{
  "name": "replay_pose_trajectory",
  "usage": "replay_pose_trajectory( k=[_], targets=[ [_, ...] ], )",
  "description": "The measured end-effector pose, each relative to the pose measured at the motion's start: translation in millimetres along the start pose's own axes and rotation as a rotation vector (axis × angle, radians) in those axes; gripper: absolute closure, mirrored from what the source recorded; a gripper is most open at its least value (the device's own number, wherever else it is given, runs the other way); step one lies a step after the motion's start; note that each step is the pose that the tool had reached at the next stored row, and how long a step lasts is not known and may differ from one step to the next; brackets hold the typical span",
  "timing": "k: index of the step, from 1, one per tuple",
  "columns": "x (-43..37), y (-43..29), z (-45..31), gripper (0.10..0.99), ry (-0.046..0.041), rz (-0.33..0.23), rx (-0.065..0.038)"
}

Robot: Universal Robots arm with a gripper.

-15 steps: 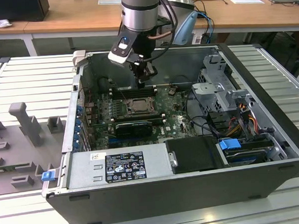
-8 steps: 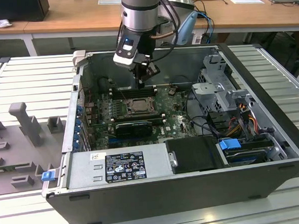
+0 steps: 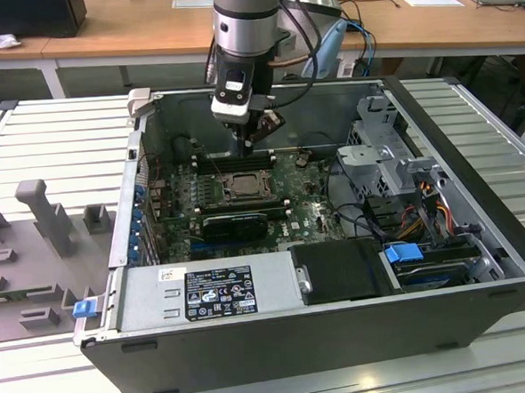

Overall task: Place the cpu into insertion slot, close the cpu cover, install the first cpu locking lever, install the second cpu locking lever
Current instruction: 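Install the first cpu locking lever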

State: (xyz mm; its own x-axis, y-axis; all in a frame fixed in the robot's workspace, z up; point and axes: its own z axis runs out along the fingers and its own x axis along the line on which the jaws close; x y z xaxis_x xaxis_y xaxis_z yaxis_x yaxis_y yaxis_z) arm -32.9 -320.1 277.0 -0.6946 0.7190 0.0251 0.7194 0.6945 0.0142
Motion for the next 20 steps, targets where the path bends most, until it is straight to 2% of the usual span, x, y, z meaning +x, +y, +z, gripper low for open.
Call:
replay_pose_trajectory(
  k=[7,17,20],
  targets=[
    [0.0,0.0,0.3,0.98,0.0003,-0.159,0.002],
    [0.0,0.0,0.5,0.98,-0.0009,-0.344,0.003],
    [0.0,0.0,0.5,0.98,-0.0009,-0.419,0.004]
  ],
)
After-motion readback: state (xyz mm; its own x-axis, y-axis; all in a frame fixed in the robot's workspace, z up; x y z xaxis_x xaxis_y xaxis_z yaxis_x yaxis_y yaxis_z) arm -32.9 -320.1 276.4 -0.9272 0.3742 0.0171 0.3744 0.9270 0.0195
